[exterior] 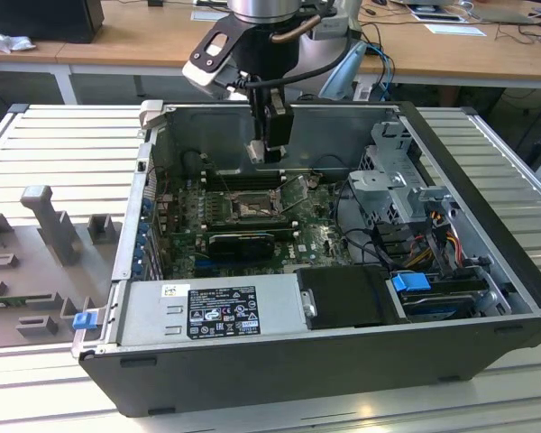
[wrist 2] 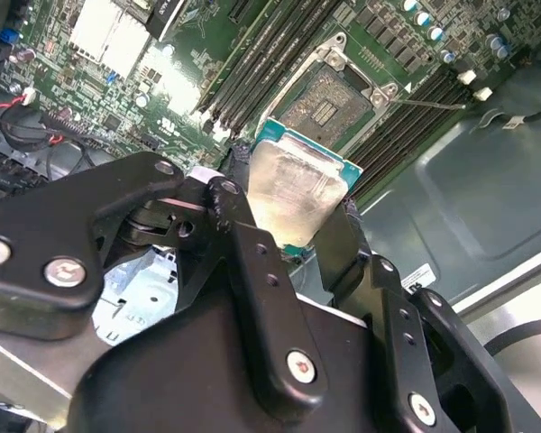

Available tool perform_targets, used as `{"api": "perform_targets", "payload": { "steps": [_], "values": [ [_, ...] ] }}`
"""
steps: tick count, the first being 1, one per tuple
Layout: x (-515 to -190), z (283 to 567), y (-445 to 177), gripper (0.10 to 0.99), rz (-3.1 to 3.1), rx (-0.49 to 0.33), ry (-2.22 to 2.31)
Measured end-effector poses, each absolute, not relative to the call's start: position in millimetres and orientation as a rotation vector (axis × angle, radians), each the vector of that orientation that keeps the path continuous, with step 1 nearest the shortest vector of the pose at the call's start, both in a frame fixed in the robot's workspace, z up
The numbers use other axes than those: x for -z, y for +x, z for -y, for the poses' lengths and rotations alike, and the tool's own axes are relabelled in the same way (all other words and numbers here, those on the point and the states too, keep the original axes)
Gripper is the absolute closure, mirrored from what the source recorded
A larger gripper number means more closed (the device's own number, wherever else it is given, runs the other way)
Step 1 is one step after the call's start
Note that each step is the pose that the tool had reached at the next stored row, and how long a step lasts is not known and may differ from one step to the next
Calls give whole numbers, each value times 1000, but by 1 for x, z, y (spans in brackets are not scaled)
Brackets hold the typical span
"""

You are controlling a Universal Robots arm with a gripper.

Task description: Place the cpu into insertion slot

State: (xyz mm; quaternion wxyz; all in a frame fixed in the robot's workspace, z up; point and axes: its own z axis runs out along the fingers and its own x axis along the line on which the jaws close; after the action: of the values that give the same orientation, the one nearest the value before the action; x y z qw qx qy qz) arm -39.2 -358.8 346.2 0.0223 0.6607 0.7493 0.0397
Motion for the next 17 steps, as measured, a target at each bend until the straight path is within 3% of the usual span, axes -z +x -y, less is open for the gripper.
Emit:
{"api": "perform_targets", "payload": {
  "steps": [17],
  "values": [
    [-335,359,-39,557,-2187,-112,2188]
  ]
}}
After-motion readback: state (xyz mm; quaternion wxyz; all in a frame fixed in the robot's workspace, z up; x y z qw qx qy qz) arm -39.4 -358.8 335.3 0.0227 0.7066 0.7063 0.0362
